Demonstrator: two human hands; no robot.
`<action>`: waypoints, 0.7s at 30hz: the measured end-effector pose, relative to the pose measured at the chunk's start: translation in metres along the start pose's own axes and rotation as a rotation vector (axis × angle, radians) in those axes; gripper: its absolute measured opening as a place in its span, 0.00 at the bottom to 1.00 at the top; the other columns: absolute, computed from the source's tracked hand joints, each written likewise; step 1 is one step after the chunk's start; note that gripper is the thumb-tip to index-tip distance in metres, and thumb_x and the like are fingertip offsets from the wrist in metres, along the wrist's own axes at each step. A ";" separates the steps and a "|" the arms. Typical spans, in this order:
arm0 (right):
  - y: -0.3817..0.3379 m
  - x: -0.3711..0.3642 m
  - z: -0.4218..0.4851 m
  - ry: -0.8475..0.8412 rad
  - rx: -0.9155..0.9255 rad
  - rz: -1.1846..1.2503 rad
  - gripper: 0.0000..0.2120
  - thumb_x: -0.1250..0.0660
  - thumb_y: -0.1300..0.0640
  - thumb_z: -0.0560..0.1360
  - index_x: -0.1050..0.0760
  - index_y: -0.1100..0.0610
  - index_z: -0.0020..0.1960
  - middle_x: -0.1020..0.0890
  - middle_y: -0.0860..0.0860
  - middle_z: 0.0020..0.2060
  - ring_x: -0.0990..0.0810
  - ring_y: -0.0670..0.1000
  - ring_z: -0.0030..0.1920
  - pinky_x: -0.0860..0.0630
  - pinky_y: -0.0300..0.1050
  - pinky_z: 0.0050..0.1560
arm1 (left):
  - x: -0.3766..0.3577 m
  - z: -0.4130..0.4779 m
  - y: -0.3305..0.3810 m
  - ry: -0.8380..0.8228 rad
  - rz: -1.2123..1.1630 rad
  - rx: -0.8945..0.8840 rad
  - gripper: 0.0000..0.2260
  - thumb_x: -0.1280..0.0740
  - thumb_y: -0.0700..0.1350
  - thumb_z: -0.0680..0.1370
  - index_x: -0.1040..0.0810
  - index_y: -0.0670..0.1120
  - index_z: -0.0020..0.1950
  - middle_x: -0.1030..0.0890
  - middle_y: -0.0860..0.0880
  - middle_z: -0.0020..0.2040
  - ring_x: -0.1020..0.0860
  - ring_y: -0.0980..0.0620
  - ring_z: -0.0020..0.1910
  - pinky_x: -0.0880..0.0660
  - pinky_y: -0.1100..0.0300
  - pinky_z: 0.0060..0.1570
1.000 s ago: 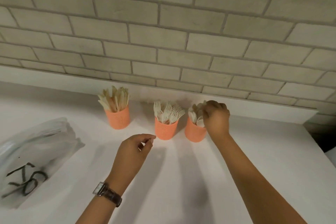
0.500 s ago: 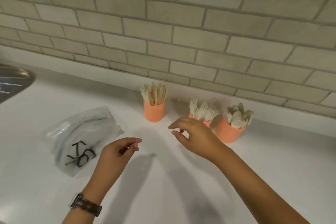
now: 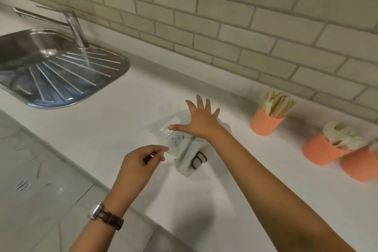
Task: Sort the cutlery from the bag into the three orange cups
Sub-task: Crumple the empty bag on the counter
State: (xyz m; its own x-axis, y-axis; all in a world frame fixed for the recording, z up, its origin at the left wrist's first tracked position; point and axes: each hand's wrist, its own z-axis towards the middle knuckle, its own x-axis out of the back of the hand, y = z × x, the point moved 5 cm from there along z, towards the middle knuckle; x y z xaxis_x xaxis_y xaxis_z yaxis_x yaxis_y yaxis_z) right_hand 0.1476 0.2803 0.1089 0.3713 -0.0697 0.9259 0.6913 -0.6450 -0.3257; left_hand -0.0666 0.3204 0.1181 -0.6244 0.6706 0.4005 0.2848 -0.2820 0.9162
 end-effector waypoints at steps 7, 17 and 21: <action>0.011 -0.089 0.038 -0.381 -0.194 -0.041 0.66 0.27 0.28 0.55 0.69 0.44 0.75 0.70 0.51 0.75 0.65 0.69 0.73 0.54 0.70 0.71 | 0.030 -0.004 -0.054 -0.024 0.021 0.089 0.11 0.34 0.42 0.76 0.20 0.60 0.44 0.17 0.56 0.38 0.23 0.59 0.38 0.30 0.76 0.37; 0.034 -0.088 -0.035 -0.005 -0.132 -0.113 0.27 0.43 0.67 0.75 0.36 0.50 0.72 0.28 0.57 0.59 0.24 0.59 0.53 0.30 0.45 0.46 | -0.021 -0.021 -0.079 -0.315 0.078 0.099 0.13 0.35 0.44 0.76 0.23 0.64 0.43 0.18 0.59 0.38 0.23 0.62 0.40 0.29 0.76 0.40; 0.082 -0.093 -0.147 0.151 -0.246 0.146 0.15 0.41 0.68 0.71 0.21 0.63 0.53 0.23 0.60 0.50 0.21 0.61 0.45 0.26 0.51 0.43 | -0.061 -0.035 -0.061 -0.466 0.095 0.022 0.12 0.35 0.43 0.76 0.23 0.63 0.43 0.18 0.59 0.39 0.22 0.60 0.39 0.30 0.78 0.38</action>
State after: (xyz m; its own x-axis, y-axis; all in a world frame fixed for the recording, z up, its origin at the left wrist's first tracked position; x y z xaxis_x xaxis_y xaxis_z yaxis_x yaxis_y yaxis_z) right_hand 0.0785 0.1217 0.0247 0.3465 -0.2749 0.8969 0.4599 -0.7835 -0.4178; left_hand -0.0719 0.2726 0.0387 -0.2031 0.8804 0.4287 0.3437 -0.3459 0.8731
